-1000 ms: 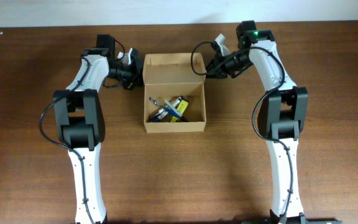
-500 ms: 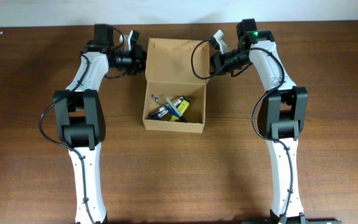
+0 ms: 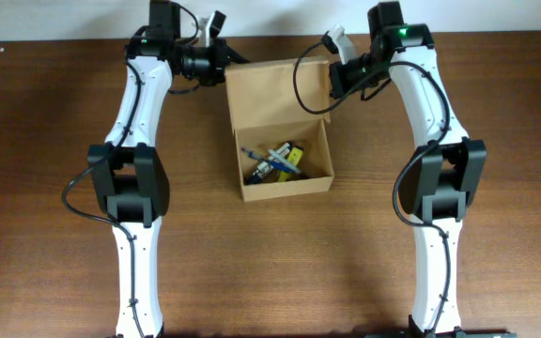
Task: Pack container
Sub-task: 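Lift the lid with both grippers and fold it forward over the box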
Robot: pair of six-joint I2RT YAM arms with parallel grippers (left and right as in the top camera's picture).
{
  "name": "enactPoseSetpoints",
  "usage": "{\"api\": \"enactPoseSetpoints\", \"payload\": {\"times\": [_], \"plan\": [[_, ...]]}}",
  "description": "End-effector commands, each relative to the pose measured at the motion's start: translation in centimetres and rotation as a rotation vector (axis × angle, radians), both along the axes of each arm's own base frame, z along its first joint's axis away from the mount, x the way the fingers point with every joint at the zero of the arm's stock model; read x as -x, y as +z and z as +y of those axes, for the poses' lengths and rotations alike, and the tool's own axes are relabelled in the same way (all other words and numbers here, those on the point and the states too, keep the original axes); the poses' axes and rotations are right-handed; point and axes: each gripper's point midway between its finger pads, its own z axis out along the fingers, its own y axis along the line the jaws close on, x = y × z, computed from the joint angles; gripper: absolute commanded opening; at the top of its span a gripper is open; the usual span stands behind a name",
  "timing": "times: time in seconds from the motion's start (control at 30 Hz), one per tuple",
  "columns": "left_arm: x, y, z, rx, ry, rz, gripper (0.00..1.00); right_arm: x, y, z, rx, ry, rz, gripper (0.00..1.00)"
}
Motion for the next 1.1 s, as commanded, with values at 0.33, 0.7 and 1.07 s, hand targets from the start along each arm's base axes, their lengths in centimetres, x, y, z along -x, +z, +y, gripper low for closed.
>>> {"api": "enactPoseSetpoints", "payload": {"times": [0.33, 0.7, 1.07], "plan": [[2.6, 3.0, 0.1, -0.184, -0.044, -0.051, 0.02, 3.0, 5.9, 1.7, 0.127, 0.063, -0.112, 0.04], [7.9, 3.2, -0.9, -0.406, -0.083, 0.078, 0.01, 6.1, 9.9, 1.0, 0.373, 0.049, -0.206, 0.04], [10.9, 3.2, -3.0, -0.543, -0.088, 0.139, 0.02, 10.3, 8.3, -0.6, 0.493, 0.073, -0.028, 0.04]]}}
